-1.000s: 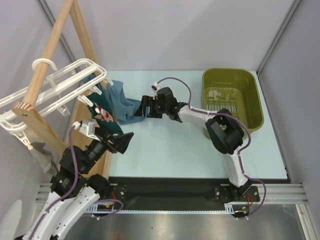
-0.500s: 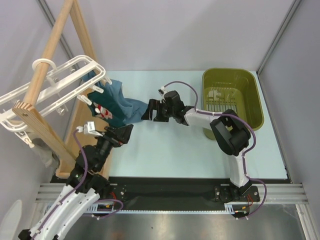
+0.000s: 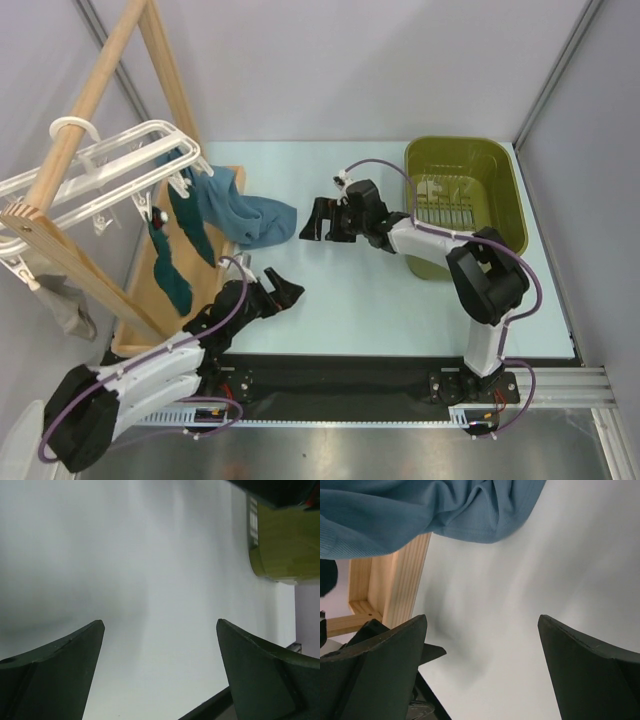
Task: Clip the socks to the hanger
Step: Reset both arms
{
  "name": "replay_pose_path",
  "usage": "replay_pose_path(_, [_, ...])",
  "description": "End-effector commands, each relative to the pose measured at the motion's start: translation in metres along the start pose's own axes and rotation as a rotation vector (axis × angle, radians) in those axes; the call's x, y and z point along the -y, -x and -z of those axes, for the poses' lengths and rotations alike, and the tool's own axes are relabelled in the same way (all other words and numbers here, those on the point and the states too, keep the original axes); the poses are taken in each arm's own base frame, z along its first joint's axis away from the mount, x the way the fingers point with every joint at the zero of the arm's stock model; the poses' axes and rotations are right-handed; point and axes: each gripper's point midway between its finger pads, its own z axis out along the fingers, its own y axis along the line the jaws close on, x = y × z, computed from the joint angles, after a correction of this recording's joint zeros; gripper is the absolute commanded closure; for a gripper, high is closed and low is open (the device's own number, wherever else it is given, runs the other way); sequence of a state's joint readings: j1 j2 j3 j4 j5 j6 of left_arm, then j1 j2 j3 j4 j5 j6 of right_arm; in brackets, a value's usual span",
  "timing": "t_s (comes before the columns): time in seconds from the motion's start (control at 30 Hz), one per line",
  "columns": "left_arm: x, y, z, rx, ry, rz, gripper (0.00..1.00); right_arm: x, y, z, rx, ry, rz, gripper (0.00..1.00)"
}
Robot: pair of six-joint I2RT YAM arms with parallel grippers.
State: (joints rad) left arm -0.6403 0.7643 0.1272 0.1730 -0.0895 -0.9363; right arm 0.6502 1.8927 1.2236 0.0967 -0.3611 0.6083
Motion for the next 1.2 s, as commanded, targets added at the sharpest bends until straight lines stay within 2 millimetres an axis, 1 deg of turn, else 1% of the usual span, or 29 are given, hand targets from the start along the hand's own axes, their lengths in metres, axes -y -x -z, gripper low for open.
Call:
replay_pose_path(0.0, [0.057,0.021,-0.008,0.054,-0.188,-0.039,0.00,-0.022,0.025,0.030,0.069,-0.005,0.116,0.00])
replay_pose_path(0.03, [0.060,0.019,-0.011,0.045,-0.192,-0.058,0.01,-0.023,0.027,0.034,0.075,-0.015,0.129,0.00])
replay_pose_path(0.07, [0.068,0.017,-0.012,0.039,-0.219,-0.070,0.00,-0.020,0.023,0.038,0.059,-0.037,0.143,0.00])
replay_pose_path(0.1, [0.070,0.015,-0.017,0.024,-0.214,-0.080,0.01,-0.020,0.025,0.042,0.070,-0.049,0.155,0.00])
replay_pose_path(0.13, [0.074,0.014,-0.017,0.020,-0.229,-0.089,0.00,-0.024,0.027,0.051,0.081,-0.048,0.166,0.00])
replay_pose_path(0.2, [0.084,0.015,-0.019,0.034,-0.270,-0.114,0.01,-0.025,0.028,0.060,0.095,-0.058,0.202,0.00])
replay_pose_path(0.23, [0.087,0.017,-0.019,0.044,-0.279,-0.126,0.00,-0.027,0.027,0.070,0.108,-0.060,0.219,0.00])
replay_pose_path(0.3, [0.093,0.024,-0.018,0.076,-0.292,-0.165,0.00,-0.025,0.025,0.077,0.138,-0.091,0.271,0.00])
replay_pose_path(0.33, [0.095,0.028,-0.017,0.097,-0.301,-0.178,0.00,-0.028,0.026,0.087,0.176,-0.088,0.296,0.00])
replay_pose_path(0.4, [0.103,0.036,-0.010,0.156,-0.362,-0.204,0.01,-0.030,0.025,0.097,0.236,-0.069,0.341,0.00])
replay_pose_path(0.43, [0.110,0.042,-0.004,0.192,-0.405,-0.207,0.00,-0.036,0.021,0.102,0.265,-0.041,0.361,0.00])
replay_pose_path(0.47, [0.114,0.044,0.001,0.212,-0.434,-0.215,0.00,-0.034,0.012,0.113,0.336,-0.004,0.382,0.00])
replay_pose_path(0.5, [0.108,0.040,0.003,0.216,-0.442,-0.224,0.01,-0.035,0.007,0.118,0.375,0.028,0.383,0.00])
replay_pose_path(0.53, [0.116,0.045,0.011,0.249,-0.488,-0.224,0.01,-0.035,-0.005,0.121,0.398,0.067,0.392,0.00])
replay_pose_path(0.57, [0.116,0.045,0.014,0.257,-0.502,-0.223,0.00,-0.057,0.005,0.139,0.519,0.155,0.421,0.00])
replay_pose_path(0.6, [0.109,0.039,0.015,0.251,-0.505,-0.225,0.01,-0.034,-0.020,0.137,0.501,0.129,0.404,0.00])
replay_pose_path(0.63, [0.112,0.042,0.022,0.275,-0.535,-0.215,0.00,-0.035,-0.026,0.141,0.523,0.154,0.371,0.00])
replay_pose_path(0.67, [0.109,0.040,0.025,0.280,-0.543,-0.208,0.00,-0.046,-0.022,0.151,0.591,0.203,0.361,0.01])
replay_pose_path(0.7, [0.102,0.035,0.026,0.271,-0.539,-0.196,0.00,-0.032,-0.041,0.150,0.566,0.198,0.335,0.00])
replay_pose_path(0.77, [0.085,0.026,0.029,0.266,-0.525,-0.179,0.00,-0.035,-0.048,0.157,0.606,0.240,0.290,0.00])
replay_pose_path(0.8, [0.083,0.025,0.031,0.268,-0.530,-0.171,0.00,-0.021,-0.064,0.156,0.590,0.225,0.262,0.00])
replay_pose_path(0.83, [0.082,0.024,0.033,0.270,-0.538,-0.170,0.01,-0.014,-0.069,0.159,0.604,0.222,0.240,0.00])
replay_pose_path(0.87, [0.084,0.025,0.037,0.278,-0.550,-0.167,0.01,-0.019,-0.061,0.171,0.680,0.260,0.195,0.00])
replay_pose_path(0.9, [0.079,0.022,0.037,0.272,-0.544,-0.160,0.00,-0.013,-0.065,0.173,0.690,0.260,0.172,0.00])
replay_pose_path(0.93, [0.077,0.022,0.039,0.278,-0.548,-0.152,0.01,-0.003,-0.068,0.181,0.727,0.248,0.143,0.00])
replay_pose_path(0.97, [0.076,0.023,0.042,0.290,-0.556,-0.139,0.00,0.003,-0.066,0.185,0.759,0.230,0.112,0.00])
replay_pose_path(1.03, [0.070,0.023,0.049,0.319,-0.578,-0.100,0.00,0.018,-0.074,0.192,0.785,0.201,0.076,0.00])
replay_pose_path(1.1, [0.062,0.019,0.048,0.310,-0.563,-0.088,0.01,0.033,-0.076,0.194,0.796,0.162,0.008,0.00])
replay_pose_path(1.17, [0.062,0.013,0.049,0.289,-0.575,-0.096,0.01,0.046,-0.087,0.194,0.772,0.134,-0.038,0.00])
